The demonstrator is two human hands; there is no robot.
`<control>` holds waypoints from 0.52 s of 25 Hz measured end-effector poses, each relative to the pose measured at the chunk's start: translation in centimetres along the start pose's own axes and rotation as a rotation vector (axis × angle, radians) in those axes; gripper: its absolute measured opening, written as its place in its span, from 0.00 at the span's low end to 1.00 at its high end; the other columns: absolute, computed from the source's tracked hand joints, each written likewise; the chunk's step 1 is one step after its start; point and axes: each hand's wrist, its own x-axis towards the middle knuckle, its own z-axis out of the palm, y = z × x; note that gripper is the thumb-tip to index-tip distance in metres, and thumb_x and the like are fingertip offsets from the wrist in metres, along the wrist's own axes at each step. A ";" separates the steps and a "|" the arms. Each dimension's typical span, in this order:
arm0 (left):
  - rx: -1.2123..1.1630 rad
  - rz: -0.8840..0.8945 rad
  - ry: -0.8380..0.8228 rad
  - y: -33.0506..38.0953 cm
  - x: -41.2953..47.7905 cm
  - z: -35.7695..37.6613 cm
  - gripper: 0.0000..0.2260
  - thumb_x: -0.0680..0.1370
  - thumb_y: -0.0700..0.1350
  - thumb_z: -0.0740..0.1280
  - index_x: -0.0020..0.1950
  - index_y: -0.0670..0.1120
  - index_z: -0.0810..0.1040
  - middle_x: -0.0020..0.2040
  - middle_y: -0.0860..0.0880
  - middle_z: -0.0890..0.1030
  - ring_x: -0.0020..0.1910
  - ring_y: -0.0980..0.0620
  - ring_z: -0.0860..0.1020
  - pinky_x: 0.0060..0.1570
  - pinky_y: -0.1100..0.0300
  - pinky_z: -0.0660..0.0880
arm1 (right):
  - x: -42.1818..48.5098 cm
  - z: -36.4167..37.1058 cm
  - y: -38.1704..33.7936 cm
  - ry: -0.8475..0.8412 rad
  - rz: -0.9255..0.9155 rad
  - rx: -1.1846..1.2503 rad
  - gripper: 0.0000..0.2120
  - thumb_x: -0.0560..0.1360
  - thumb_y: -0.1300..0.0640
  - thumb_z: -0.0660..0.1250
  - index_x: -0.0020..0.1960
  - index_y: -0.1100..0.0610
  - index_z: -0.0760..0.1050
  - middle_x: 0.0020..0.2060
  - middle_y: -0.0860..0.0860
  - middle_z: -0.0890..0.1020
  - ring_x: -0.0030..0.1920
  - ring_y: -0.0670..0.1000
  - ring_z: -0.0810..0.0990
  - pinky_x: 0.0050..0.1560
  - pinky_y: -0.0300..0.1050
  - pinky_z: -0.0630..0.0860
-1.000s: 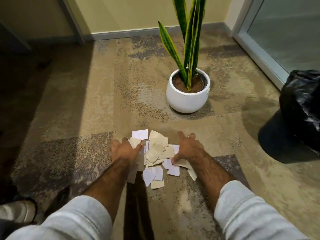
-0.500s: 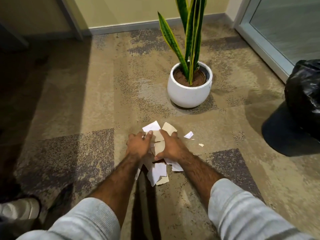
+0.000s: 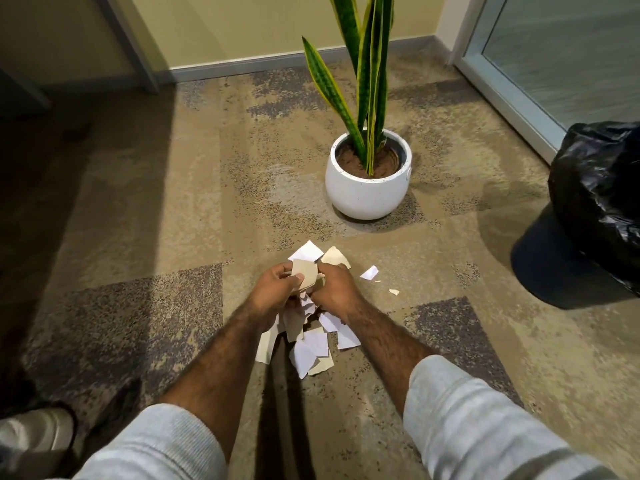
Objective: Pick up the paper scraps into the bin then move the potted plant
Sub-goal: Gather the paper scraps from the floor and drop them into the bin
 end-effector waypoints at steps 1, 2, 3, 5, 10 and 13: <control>0.000 0.009 -0.003 0.3 0.0 -0.1 0.12 0.82 0.36 0.64 0.65 0.40 0.79 0.56 0.38 0.84 0.47 0.44 0.80 0.45 0.49 0.77 | 0.0 -0.1 -0.4 0.013 -0.020 -0.008 0.20 0.71 0.61 0.73 0.62 0.54 0.81 0.55 0.58 0.82 0.53 0.59 0.82 0.53 0.56 0.82; 0.000 0.019 -0.004 0.6 -0.1 -0.1 0.13 0.82 0.36 0.64 0.65 0.41 0.79 0.54 0.39 0.84 0.45 0.45 0.80 0.44 0.52 0.77 | 0.1 -0.4 -0.8 0.024 -0.037 -0.015 0.18 0.72 0.60 0.73 0.61 0.55 0.82 0.54 0.58 0.84 0.53 0.58 0.82 0.53 0.55 0.81; -0.002 0.027 -0.001 0.9 -0.1 -0.3 0.13 0.81 0.36 0.65 0.65 0.41 0.79 0.53 0.41 0.85 0.45 0.45 0.80 0.44 0.53 0.77 | 0.1 -0.6 -1.2 0.031 -0.044 -0.012 0.17 0.72 0.59 0.73 0.61 0.55 0.82 0.54 0.58 0.84 0.53 0.58 0.82 0.53 0.54 0.81; -0.017 0.036 0.003 1.6 -0.1 -0.6 0.13 0.81 0.36 0.65 0.66 0.42 0.79 0.53 0.41 0.85 0.46 0.45 0.81 0.46 0.51 0.79 | 0.1 -1.2 -2.1 0.040 -0.038 0.007 0.17 0.72 0.59 0.74 0.61 0.55 0.83 0.55 0.57 0.85 0.53 0.58 0.83 0.54 0.55 0.81; -0.059 0.104 -0.040 4.0 -0.9 -1.0 0.14 0.81 0.37 0.65 0.67 0.41 0.77 0.53 0.42 0.85 0.45 0.47 0.82 0.43 0.52 0.81 | 0.0 -3.5 -4.8 0.065 -0.043 0.046 0.16 0.73 0.60 0.75 0.61 0.57 0.82 0.54 0.55 0.85 0.52 0.56 0.83 0.54 0.55 0.82; -0.094 0.160 -0.056 5.6 -1.9 -0.6 0.13 0.82 0.37 0.64 0.66 0.43 0.78 0.50 0.45 0.85 0.43 0.49 0.81 0.42 0.54 0.81 | 0.1 -5.5 -6.7 0.068 -0.069 -0.032 0.13 0.75 0.58 0.74 0.58 0.60 0.82 0.52 0.57 0.85 0.44 0.54 0.81 0.35 0.41 0.75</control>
